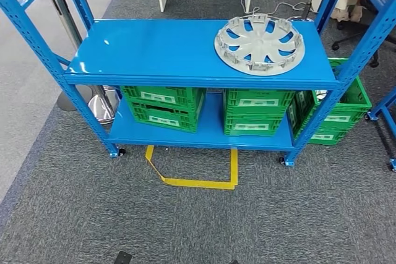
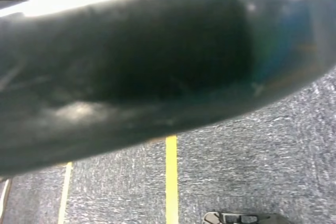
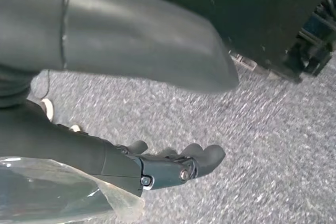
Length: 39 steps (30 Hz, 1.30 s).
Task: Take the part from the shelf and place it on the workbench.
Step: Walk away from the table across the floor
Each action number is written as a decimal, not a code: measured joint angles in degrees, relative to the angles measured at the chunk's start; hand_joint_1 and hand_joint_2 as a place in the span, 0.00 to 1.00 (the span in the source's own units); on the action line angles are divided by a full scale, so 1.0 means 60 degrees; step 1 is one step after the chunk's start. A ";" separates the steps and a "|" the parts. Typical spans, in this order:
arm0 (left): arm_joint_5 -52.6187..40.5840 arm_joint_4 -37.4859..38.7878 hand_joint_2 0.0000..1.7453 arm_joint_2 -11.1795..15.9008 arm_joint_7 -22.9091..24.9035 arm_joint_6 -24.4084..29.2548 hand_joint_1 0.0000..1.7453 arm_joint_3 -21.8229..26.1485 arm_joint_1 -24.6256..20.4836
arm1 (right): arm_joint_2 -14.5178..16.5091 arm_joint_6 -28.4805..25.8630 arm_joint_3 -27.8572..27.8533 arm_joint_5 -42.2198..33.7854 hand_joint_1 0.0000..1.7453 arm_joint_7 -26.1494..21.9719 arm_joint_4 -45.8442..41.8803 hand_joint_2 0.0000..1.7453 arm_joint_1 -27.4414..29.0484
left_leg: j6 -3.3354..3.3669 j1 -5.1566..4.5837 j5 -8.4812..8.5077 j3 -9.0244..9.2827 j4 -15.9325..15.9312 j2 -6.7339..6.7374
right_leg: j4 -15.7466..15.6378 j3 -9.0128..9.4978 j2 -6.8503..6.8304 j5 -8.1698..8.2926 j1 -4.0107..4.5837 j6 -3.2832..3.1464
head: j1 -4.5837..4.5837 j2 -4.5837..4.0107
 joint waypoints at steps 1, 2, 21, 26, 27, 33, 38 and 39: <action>-0.0083 0.0000 0.00 -0.0009 0.0006 -0.0004 0.00 0.0001 -0.0001 | -0.0001 0.0060 -0.0068 -0.0077 0.00 -0.0066 0.0000 0.00 0.0000 | -0.0005 0.0011 0.0002 0.0008 -0.0013 0.0000 | 0.0000 0.0003 0.0000 -0.0006 0.0015 -0.0016 | 0.0002 0.0000; -0.0216 0.0000 0.00 -0.0025 0.0084 -0.0026 0.00 -0.0009 -0.0002 | -0.0002 0.0118 -0.0146 -0.0138 0.00 -0.0085 0.0000 0.00 -0.0008 | -0.0016 0.0023 0.0003 0.0016 -0.0025 0.0000 | 0.0001 0.0007 0.0000 -0.0014 0.0029 -0.0036 | 0.0000 0.0000; -0.0454 0.0004 1.00 -0.0266 0.1815 -0.3196 0.00 0.0198 0.0057 | -0.0453 -0.1308 -0.0490 -0.0462 0.00 -0.1993 -0.0027 0.00 -0.0034 | -0.0240 0.0056 -0.0013 0.0038 -0.0060 0.0000 | -0.0020 0.0049 -0.0001 -0.0029 0.0048 -0.0114 | 0.0010 0.0000; -0.1097 0.0004 1.00 -0.0192 0.2641 -0.3393 0.00 0.0031 0.0060 | -0.0512 0.1019 -0.0764 -0.0256 0.00 -0.1271 -0.0025 0.00 -0.0135 | -0.0239 0.0056 -0.0014 0.0038 -0.0057 -0.0001 | -0.0029 0.0054 -0.0003 -0.0027 0.0045 -0.0113 | 0.0011 0.0000; -0.1160 0.0004 1.00 -0.0173 0.2867 -0.3382 0.00 -0.0007 0.0058 | -0.0514 0.1050 -0.0720 -0.0111 0.00 -0.1171 -0.0024 0.00 -0.0127 | -0.0238 0.0056 -0.0014 0.0038 -0.0056 -0.0001 | -0.0029 0.0054 -0.0003 -0.0027 0.0045 -0.0113 | 0.0009 0.0000; -0.1659 0.0004 0.00 -0.0121 0.4856 -0.5309 0.00 -0.0156 -0.0034 | -0.0542 0.1460 -0.0575 0.0257 0.00 -0.0634 -0.0025 0.00 -0.0457 | -0.0238 0.0058 -0.0014 0.0036 -0.0057 -0.0001 | -0.0028 0.0056 -0.0003 -0.0025 0.0046 -0.0115 | 0.0010 0.0000; -0.2749 0.0001 0.75 -0.0047 0.5723 -0.6963 0.00 -0.0827 -0.0241 | -0.0430 0.2314 -0.0240 0.0659 0.00 -0.0486 -0.0015 0.00 -0.1021 | -0.0239 0.0057 -0.0011 0.0055 -0.0057 -0.0007 | -0.0028 0.0077 -0.0012 -0.0020 0.0046 -0.0117 | 0.0008 0.0000; -0.2897 0.0000 1.00 -0.0047 0.5731 -0.6860 0.00 -0.0976 -0.0251 | -0.0383 0.2386 -0.0123 0.0901 0.00 -0.0491 -0.0015 0.00 -0.1065 | -0.0239 0.0057 -0.0011 0.0057 -0.0057 -0.0008 | -0.0028 0.0079 -0.0013 -0.0020 0.0047 -0.0117 | 0.0011 0.0000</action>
